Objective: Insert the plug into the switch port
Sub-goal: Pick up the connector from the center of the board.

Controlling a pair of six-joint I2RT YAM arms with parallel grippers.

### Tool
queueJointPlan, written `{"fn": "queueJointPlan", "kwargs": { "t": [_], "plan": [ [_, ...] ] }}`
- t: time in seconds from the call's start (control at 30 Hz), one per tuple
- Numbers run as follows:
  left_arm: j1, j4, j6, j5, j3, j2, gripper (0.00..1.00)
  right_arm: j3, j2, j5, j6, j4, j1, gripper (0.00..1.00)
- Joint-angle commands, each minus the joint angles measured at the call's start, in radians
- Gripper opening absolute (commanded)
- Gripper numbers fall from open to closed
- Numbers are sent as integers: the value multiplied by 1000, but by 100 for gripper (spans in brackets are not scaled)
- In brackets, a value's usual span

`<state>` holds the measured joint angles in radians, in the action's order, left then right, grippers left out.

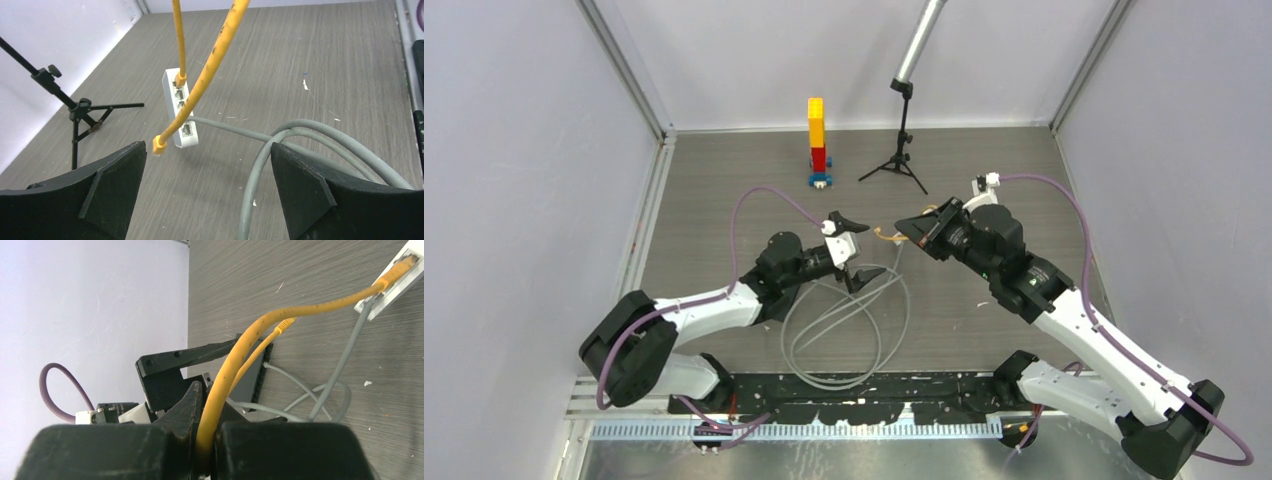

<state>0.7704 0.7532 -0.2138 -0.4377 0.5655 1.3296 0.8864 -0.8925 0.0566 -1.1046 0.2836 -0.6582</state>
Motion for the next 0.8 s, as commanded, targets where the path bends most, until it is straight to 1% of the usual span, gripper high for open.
{"fn": "queueJointPlan", "kwargs": {
  "t": [0.0, 0.1, 0.17, 0.27, 0.3, 0.43, 0.6, 0.67, 0.77],
  "plan": [
    [3, 96, -44, 71, 41, 25, 97, 9, 40, -28, -21, -92, 7, 1],
    [3, 103, -52, 63, 55, 51, 97, 14, 48, -43, -28, -92, 6, 0],
    [3, 103, -65, 58, 64, 72, 92, 14, 54, -83, -33, -91, 6, 0],
    [3, 105, -70, 53, 81, 93, 65, 10, 66, -97, -39, -92, 6, 0],
    [3, 108, -65, 46, 85, 92, 62, 6, 69, -100, -40, -91, 7, 0],
    [3, 119, -37, 6, 94, 65, 61, -15, 82, -93, -38, -80, 6, 1],
    [3, 106, -23, -7, 95, 24, 59, -33, 90, -86, -32, -76, 8, 0],
    [3, 95, -22, -11, 99, 16, 53, -35, 89, -89, -30, -74, 10, 0],
    [3, 59, -32, -17, 112, 10, 36, -37, 91, -91, -28, -75, 11, 0]
  ]
}}
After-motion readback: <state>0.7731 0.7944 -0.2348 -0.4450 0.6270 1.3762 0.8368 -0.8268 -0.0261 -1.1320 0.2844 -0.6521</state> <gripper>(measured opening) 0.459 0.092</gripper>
